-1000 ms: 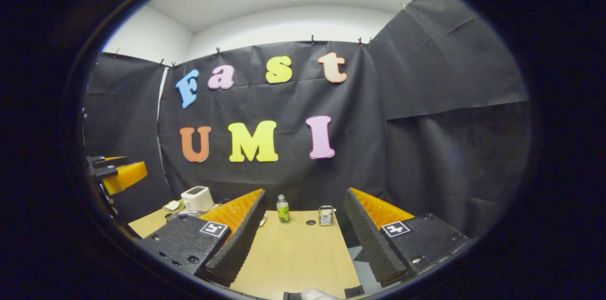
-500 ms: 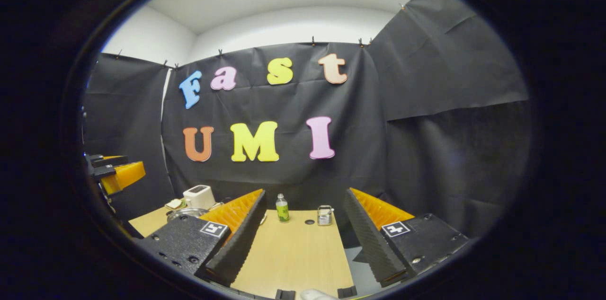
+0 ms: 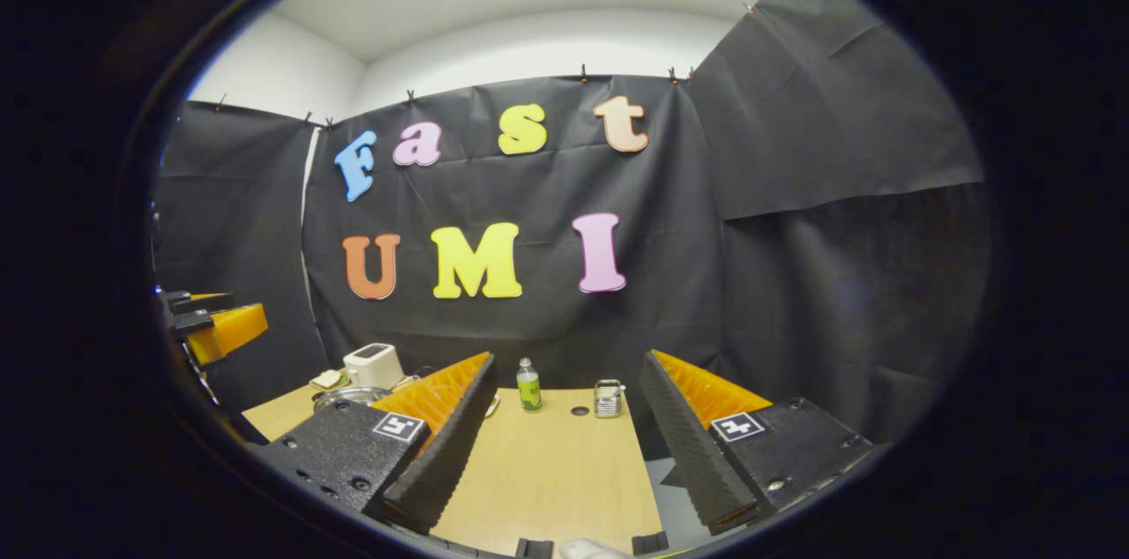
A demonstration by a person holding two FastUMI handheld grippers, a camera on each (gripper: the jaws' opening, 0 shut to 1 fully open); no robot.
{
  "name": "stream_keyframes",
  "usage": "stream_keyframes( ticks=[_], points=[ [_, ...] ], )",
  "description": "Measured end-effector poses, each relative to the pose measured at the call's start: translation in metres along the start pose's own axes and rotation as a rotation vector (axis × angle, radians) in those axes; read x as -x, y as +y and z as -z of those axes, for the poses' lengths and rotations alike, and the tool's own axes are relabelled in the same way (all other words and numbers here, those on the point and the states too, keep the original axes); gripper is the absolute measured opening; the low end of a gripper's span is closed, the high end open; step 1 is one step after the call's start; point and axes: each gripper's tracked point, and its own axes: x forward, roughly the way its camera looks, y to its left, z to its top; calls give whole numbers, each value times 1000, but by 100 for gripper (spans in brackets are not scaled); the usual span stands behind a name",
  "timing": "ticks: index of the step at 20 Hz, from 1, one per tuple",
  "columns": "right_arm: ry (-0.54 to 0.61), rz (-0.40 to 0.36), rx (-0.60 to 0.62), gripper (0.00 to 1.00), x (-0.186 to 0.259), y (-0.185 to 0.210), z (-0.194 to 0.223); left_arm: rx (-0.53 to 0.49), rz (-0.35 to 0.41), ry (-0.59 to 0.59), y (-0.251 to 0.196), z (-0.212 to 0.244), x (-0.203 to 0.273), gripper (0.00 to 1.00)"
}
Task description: First push the handle of the pot to place it horizontally, then grasp the pot with both hands and set it on the induction cooktop.
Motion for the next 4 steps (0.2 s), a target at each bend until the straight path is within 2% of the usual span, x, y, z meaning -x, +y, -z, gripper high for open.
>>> stream_keyframes(
  ticks=[3, 4],
  points=[
    [5, -2, -1, 100, -2, 3, 2, 2, -1, -1, 1, 1, -3, 95],
    [7, 0, 0, 100, -2, 2, 3, 4, 0, 0, 1, 1, -3, 89]
  ],
)
